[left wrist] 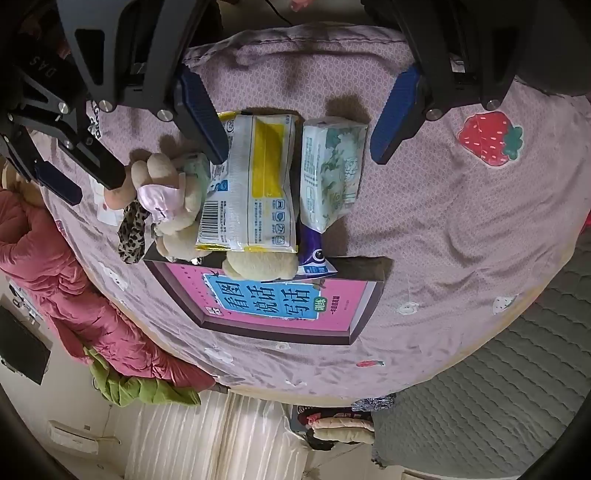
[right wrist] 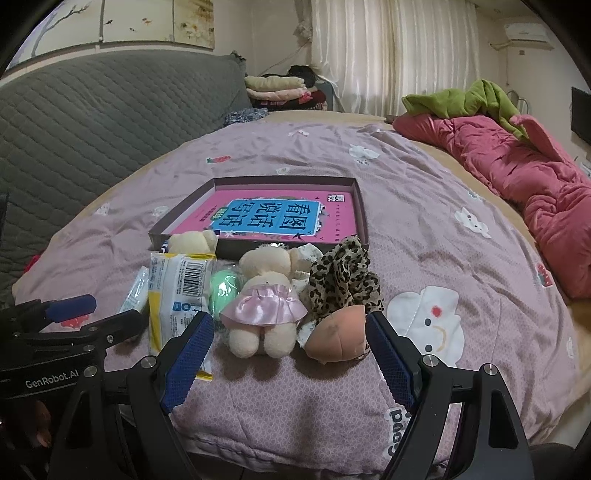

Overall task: Organize soft objects
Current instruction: 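Move the left gripper toward the green-patterned tissue pack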

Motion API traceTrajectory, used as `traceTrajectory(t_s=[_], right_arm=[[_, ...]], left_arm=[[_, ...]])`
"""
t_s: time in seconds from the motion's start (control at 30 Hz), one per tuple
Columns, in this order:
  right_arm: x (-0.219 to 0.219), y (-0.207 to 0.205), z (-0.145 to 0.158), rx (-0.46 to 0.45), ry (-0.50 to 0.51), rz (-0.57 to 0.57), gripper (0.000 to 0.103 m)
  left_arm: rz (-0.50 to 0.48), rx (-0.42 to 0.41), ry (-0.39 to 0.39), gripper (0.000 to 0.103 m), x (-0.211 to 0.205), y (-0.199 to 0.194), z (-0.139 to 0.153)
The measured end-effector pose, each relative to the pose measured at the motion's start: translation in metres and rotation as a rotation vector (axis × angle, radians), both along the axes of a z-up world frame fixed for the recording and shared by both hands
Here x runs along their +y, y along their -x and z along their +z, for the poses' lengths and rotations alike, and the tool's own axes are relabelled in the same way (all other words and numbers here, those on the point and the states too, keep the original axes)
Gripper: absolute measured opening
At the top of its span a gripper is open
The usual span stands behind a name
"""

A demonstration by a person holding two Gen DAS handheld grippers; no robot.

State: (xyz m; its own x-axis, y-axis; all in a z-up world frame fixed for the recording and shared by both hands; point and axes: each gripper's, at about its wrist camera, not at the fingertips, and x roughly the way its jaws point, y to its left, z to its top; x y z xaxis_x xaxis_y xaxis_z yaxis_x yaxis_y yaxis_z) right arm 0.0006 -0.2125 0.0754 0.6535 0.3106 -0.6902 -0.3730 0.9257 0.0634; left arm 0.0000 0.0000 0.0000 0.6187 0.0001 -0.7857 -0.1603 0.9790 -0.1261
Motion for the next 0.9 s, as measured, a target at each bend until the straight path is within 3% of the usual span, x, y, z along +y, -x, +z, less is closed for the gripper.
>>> traceTrajectory(t_s=[0.9], right_arm=[[-0.0032, -0.0037, -0.0052, 0.015, 0.010, -0.014, 0.085]], left_arm=[[0.013, 0.001, 0.009, 0.079, 0.0055, 0.0002, -0.0016]])
